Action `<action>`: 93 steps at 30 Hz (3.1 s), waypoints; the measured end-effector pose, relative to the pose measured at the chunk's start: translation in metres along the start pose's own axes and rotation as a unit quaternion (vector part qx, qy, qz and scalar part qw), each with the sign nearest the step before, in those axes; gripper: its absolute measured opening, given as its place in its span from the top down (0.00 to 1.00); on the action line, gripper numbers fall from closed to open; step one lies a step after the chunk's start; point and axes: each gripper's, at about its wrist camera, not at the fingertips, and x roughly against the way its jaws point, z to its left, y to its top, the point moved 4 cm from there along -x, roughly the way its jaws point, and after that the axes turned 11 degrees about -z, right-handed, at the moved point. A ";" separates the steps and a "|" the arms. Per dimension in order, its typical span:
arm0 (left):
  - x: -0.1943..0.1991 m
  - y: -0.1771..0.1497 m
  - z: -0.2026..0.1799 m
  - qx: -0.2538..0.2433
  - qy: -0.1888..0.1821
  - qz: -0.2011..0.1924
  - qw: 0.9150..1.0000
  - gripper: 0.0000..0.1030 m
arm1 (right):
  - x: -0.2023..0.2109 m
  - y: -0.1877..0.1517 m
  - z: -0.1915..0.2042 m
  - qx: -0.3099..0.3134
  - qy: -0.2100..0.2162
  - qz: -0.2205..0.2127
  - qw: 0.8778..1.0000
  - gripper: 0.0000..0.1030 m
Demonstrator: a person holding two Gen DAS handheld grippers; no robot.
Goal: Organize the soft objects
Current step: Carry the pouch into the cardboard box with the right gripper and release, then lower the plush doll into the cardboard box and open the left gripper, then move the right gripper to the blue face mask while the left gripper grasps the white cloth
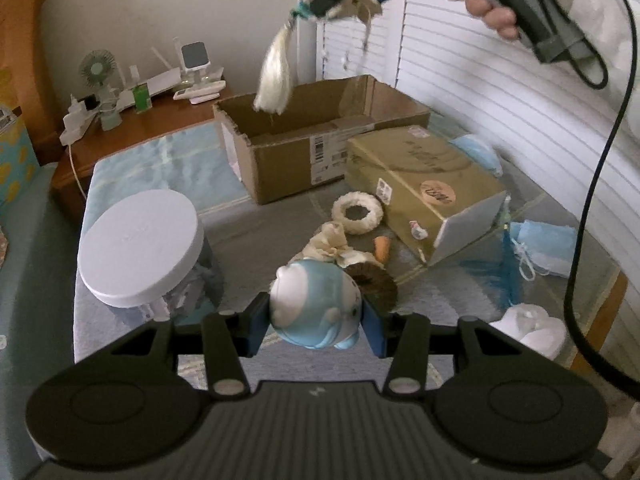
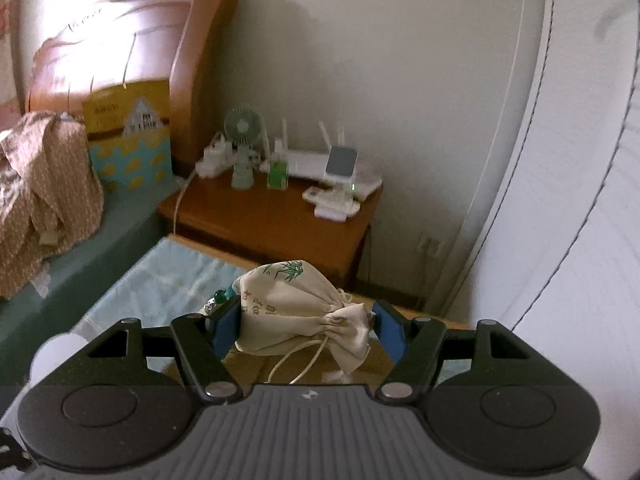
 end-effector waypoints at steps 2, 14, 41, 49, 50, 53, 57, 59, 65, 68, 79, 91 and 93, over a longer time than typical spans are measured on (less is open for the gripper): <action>-0.002 0.001 0.001 0.000 0.002 0.002 1.000 0.54 | -0.011 -0.008 -0.004 0.003 -0.010 0.012 1.000 0.28; -0.009 0.011 -0.004 -0.004 -0.001 0.004 1.000 0.54 | 0.002 -0.040 -0.031 -0.021 -0.047 0.017 0.999 0.00; -0.094 0.142 0.010 -0.002 0.019 -0.049 0.999 0.53 | 0.135 -0.160 0.016 -0.057 -0.093 0.025 0.994 0.00; -0.130 0.162 0.023 0.021 0.052 -0.061 0.997 0.10 | 0.147 -0.161 0.010 -0.064 -0.103 0.017 0.993 0.00; -0.129 0.162 0.023 0.024 0.052 -0.066 0.996 0.10 | 0.148 -0.162 0.009 -0.064 -0.103 0.017 0.992 0.00; -0.126 0.162 0.024 0.032 0.048 -0.064 0.996 0.09 | 0.149 -0.163 0.007 -0.067 -0.105 0.018 0.992 0.00; -0.114 0.157 0.019 0.021 0.046 -0.069 0.996 0.07 | 0.150 -0.164 0.007 -0.070 -0.103 0.019 0.992 0.00; -0.107 0.152 0.015 0.015 0.040 -0.070 0.997 0.07 | 0.152 -0.165 0.008 -0.067 -0.106 0.020 0.992 0.00; -0.082 0.132 0.004 0.009 0.024 -0.070 0.997 0.06 | 0.159 -0.170 0.007 -0.069 -0.107 0.023 0.992 0.00; -0.068 0.118 -0.004 0.009 0.014 -0.068 0.998 0.06 | 0.161 -0.175 0.008 -0.070 -0.107 0.026 0.991 0.00; -0.026 0.054 -0.029 0.016 -0.007 -0.047 0.999 0.05 | 0.173 -0.203 0.013 -0.083 -0.109 0.047 0.989 0.00; 0.011 0.004 -0.049 0.015 -0.031 -0.043 0.998 0.03 | 0.159 -0.238 0.006 -0.101 -0.131 0.085 0.983 0.00; 0.012 0.001 -0.052 0.013 -0.042 -0.039 0.998 0.03 | 0.154 -0.239 0.003 -0.100 -0.138 0.088 0.981 0.00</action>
